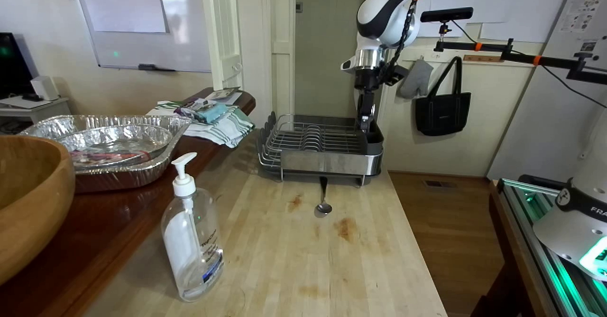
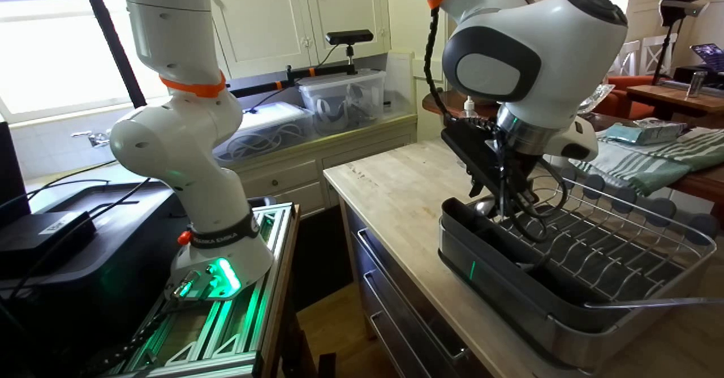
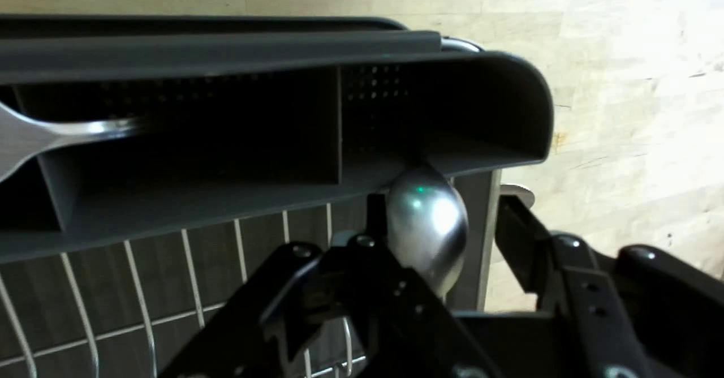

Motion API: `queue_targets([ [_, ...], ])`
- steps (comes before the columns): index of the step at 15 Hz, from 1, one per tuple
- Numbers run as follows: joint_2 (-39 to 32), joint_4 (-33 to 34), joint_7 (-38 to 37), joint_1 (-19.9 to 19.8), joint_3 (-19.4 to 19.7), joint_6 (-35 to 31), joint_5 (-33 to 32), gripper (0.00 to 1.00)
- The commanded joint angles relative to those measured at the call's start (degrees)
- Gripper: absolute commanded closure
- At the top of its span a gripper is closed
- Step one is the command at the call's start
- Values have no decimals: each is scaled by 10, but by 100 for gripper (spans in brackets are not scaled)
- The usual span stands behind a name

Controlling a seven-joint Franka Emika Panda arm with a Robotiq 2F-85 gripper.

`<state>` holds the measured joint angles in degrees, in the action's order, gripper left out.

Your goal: Remove the spoon from the dish rack

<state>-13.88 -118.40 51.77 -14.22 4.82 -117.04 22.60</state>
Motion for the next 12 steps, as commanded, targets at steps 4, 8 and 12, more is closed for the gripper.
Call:
queue_targets([
  [4, -11, 9, -6, 3, -2, -8, 8, 63],
  [8, -10, 10, -8, 4, -4, -9, 9, 84],
  [12, -8, 10, -10, 7, -8, -10, 11, 97],
])
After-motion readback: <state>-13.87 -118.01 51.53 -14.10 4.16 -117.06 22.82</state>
